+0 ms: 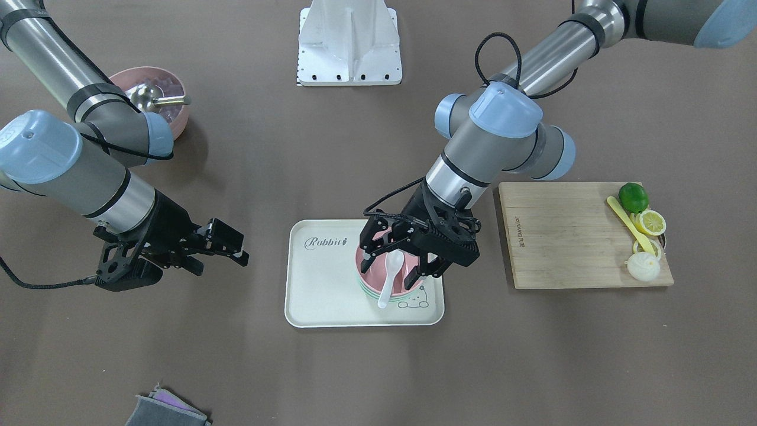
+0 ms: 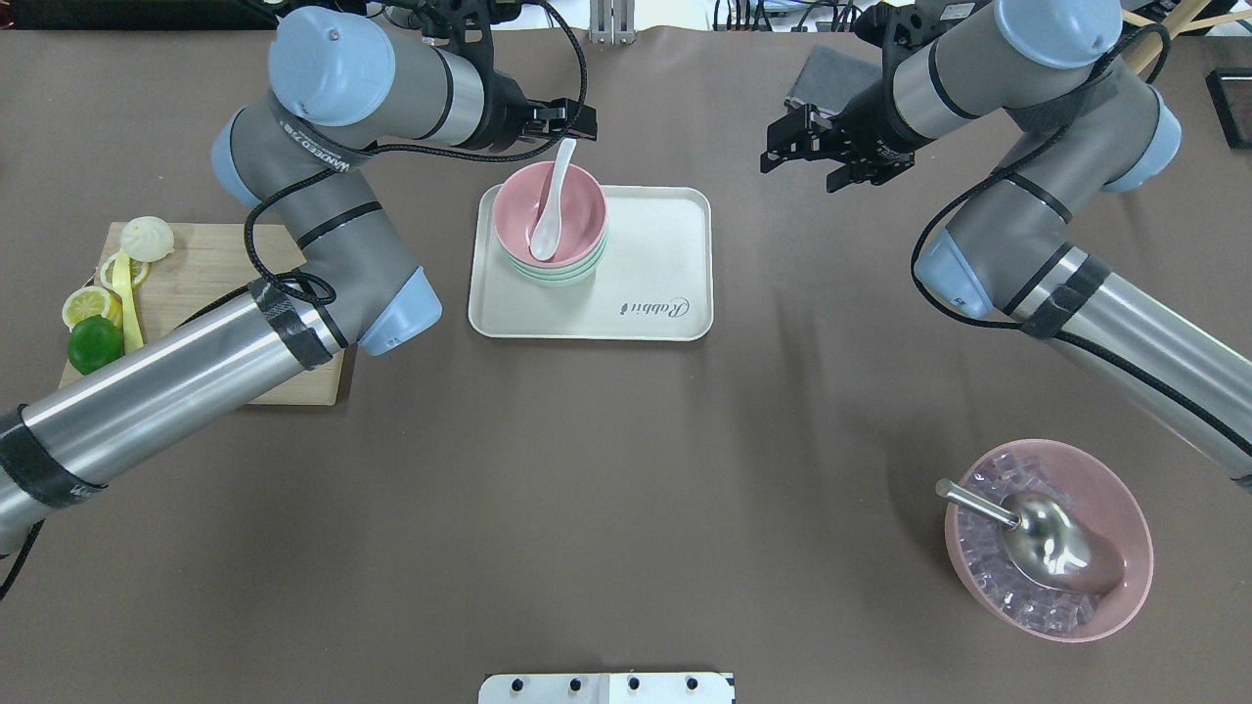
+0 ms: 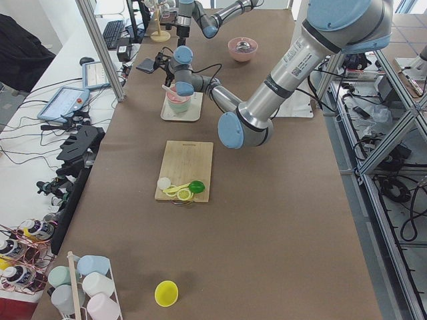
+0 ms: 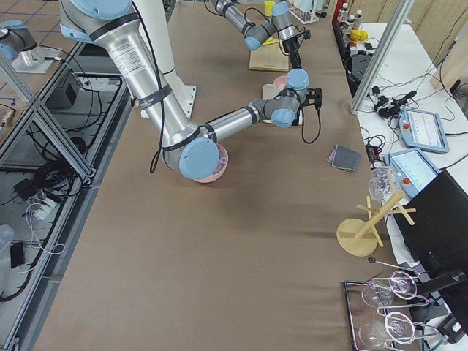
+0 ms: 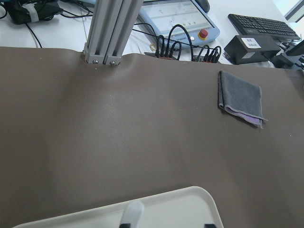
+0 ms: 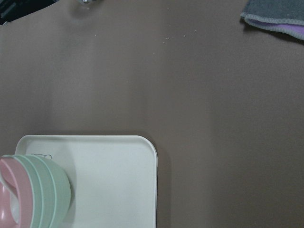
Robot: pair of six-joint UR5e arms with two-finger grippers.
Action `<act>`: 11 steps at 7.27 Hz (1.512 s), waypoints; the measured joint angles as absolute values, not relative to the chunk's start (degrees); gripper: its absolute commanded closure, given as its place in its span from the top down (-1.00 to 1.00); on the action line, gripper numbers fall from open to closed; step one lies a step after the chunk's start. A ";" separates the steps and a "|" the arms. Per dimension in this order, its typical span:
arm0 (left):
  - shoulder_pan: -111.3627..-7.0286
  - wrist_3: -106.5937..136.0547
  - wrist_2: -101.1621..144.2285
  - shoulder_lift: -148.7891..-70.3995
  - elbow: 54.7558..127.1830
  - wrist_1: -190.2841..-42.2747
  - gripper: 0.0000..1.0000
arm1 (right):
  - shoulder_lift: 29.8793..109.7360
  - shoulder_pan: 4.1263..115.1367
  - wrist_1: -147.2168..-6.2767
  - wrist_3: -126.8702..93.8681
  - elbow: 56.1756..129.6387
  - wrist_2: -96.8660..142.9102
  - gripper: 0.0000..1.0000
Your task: Stack pink bowl on green and place spoon
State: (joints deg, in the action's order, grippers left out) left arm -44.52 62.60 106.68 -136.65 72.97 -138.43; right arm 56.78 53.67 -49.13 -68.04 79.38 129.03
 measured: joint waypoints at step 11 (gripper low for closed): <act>-72.84 30.44 132.64 -103.30 86.86 -132.03 0.96 | 83.20 82.59 -59.35 -3.76 74.92 139.31 1.00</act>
State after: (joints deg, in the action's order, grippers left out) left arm -72.84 30.44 132.64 -103.30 86.86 -132.03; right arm 83.20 82.59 -59.35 -3.76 74.92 139.31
